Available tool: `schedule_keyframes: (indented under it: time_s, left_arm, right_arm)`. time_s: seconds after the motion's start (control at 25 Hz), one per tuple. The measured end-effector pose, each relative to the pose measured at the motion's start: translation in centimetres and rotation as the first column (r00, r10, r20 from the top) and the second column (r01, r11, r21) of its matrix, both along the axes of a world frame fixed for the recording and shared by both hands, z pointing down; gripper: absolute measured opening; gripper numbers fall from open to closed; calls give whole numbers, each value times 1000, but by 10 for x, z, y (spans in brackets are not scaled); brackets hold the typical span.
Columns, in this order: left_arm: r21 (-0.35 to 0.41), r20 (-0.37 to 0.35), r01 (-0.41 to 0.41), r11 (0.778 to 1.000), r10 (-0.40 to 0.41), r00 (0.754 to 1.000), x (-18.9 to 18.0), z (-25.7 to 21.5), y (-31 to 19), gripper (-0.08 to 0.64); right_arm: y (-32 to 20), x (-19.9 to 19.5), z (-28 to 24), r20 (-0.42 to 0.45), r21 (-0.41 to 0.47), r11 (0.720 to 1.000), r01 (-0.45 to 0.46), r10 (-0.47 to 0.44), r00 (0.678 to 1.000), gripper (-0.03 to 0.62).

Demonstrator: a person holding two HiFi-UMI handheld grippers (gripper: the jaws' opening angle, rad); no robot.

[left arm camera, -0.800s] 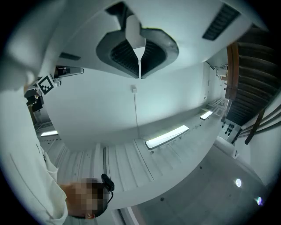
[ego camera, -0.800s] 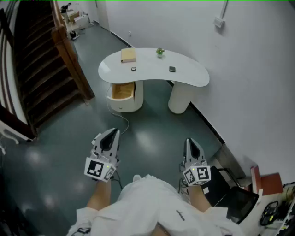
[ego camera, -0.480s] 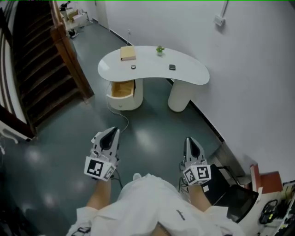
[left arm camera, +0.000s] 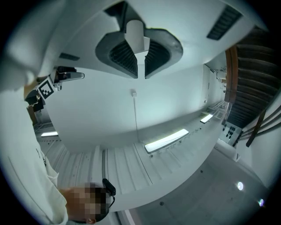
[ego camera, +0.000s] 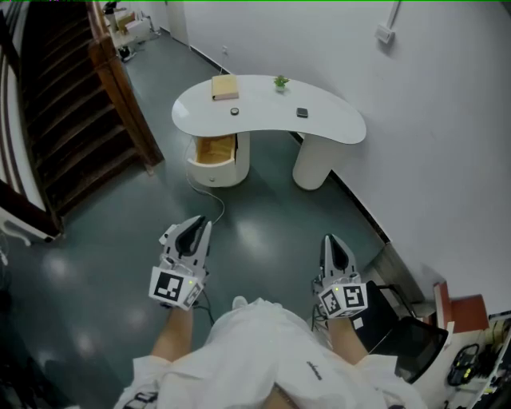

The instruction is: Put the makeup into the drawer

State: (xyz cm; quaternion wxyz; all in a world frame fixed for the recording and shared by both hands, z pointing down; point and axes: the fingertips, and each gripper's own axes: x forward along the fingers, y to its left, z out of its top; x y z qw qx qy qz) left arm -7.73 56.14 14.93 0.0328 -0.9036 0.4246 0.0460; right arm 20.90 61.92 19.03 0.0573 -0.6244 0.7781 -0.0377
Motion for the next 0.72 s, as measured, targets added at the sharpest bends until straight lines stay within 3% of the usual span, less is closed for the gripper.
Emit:
schedule_keyframes:
  time_s: [0.04, 0.16, 0.36, 0.72]
  left_arm:
    - [-4, 3, -7, 1000, 7, 1000, -1, 3, -1, 54]
    - [-27, -5, -21, 999, 21, 1000, -8, 9, -5, 189]
    - [-28, -14, -25, 999, 24, 1000, -20, 10, -16, 318]
    - [-53, -6, -7, 999, 6, 1000, -42, 21, -36, 362]
  right_arm:
    - [-1, -3, 0, -3, 0, 1000, -1, 1, 1000, 17]
    - [-4, -13, 0, -9, 0, 1000, -3, 3, 1000, 17]
    - [-13, -30, -3, -19, 4, 1000, -6, 6, 1000, 17]
    - [-22, -54, 9, -14, -19, 1000, -19, 19, 1000, 17]
